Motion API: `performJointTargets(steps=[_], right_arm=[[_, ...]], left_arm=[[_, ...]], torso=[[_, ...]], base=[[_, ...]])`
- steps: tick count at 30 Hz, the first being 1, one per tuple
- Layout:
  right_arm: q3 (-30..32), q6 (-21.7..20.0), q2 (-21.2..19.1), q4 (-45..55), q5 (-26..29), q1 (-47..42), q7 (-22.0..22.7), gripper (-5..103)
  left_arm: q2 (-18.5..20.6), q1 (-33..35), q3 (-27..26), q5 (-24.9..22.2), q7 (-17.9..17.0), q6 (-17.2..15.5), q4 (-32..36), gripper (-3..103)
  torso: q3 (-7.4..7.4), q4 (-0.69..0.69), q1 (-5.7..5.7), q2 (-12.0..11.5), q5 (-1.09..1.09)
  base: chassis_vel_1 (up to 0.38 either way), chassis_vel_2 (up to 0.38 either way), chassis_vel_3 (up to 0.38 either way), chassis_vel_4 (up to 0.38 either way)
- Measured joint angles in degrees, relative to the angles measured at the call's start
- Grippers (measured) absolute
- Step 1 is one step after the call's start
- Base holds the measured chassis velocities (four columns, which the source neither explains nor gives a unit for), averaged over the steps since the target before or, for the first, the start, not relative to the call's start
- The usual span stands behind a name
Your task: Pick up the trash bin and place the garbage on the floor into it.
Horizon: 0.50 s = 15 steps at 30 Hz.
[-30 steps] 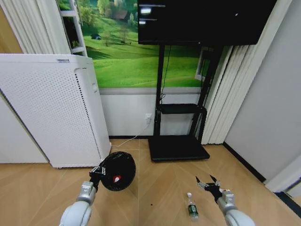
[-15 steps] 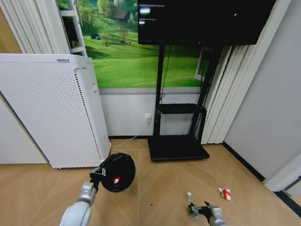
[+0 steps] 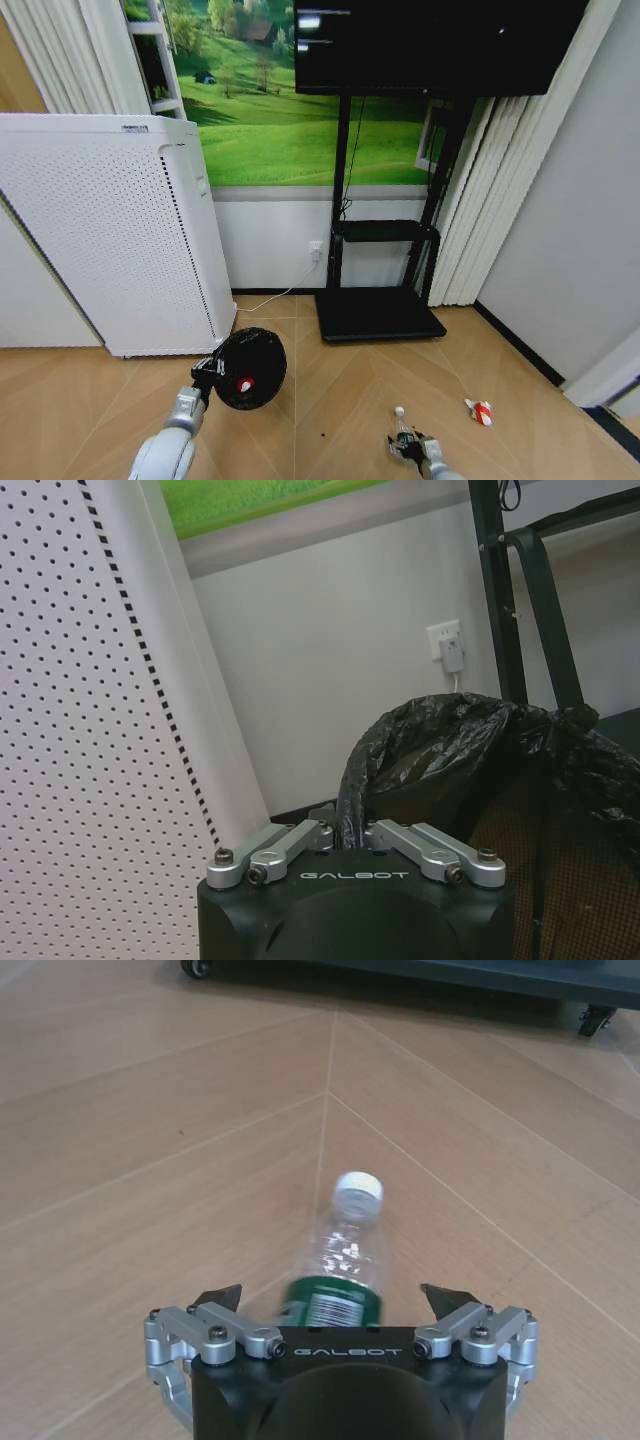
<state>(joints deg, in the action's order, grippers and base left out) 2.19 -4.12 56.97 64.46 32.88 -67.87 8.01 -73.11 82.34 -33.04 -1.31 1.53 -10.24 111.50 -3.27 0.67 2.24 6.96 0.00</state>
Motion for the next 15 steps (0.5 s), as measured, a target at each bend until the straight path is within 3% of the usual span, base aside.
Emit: performJointTargets(steps=[13,15], right_arm=[[0.02,1.04,0.39,-4.63,-1.58,1.50,-0.48,103],[0.06,1.34,0.39,-4.76,-1.90,1.42,-0.92,93]], left_arm=[[0.06,-0.47,0.36,0.14,0.02,0.32,-1.24,6],[0.00,-0.52,0.41,0.19,0.03,0.38,-1.39,6]], torso=[[0.00,0.01,0.00,0.00,0.00],[0.00,0.01,0.00,0.00,0.00]], base=[[0.000,0.000,0.000,0.000],[0.000,0.000,0.000,0.000]])
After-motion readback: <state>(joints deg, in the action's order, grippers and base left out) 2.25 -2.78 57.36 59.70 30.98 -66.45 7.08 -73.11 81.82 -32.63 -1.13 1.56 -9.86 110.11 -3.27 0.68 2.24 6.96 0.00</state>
